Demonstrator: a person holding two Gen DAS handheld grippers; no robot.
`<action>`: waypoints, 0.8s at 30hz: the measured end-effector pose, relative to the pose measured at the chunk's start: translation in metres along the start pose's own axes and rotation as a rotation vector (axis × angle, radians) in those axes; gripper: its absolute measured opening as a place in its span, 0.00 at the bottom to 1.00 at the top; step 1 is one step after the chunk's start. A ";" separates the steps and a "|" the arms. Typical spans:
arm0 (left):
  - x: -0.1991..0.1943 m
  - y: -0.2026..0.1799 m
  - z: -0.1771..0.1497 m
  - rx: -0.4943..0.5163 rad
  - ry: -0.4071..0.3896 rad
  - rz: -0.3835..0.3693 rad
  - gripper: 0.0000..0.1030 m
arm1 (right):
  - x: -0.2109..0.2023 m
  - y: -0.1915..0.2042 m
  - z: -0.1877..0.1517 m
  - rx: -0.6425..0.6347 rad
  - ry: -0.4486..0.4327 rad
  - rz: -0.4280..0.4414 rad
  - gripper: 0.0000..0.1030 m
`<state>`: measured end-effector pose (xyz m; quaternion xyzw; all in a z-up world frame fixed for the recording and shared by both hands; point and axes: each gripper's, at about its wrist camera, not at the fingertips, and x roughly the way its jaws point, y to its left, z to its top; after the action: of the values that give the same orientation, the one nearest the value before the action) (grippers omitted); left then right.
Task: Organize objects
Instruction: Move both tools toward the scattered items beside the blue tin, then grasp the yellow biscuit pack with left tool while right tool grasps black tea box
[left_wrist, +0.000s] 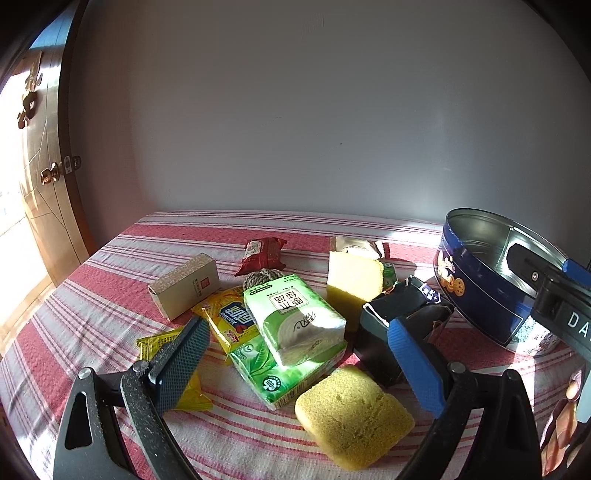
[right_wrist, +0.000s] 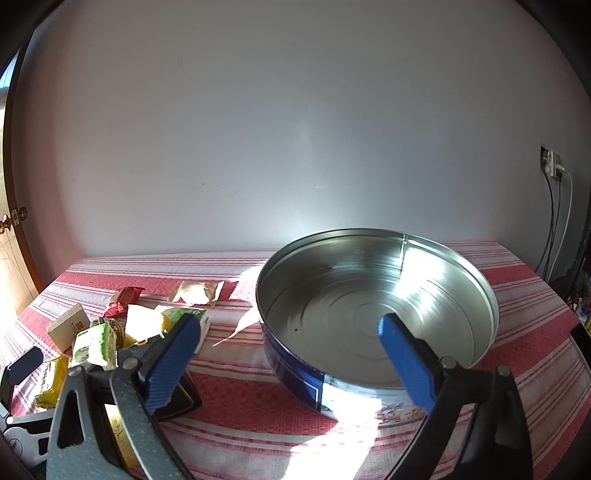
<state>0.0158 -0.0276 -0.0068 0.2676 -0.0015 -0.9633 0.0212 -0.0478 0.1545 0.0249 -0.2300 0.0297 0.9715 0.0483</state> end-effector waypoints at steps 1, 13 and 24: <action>-0.003 0.004 -0.001 0.003 0.002 0.016 0.96 | 0.000 0.001 0.000 -0.003 0.001 0.009 0.94; 0.011 0.094 -0.016 -0.116 0.180 0.162 0.96 | -0.013 0.028 -0.008 -0.091 0.005 0.172 0.89; 0.054 0.105 -0.022 -0.186 0.352 0.172 0.73 | -0.003 0.036 -0.014 -0.102 0.090 0.267 0.89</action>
<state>-0.0153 -0.1341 -0.0518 0.4273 0.0684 -0.8924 0.1280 -0.0432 0.1179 0.0148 -0.2695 0.0127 0.9583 -0.0944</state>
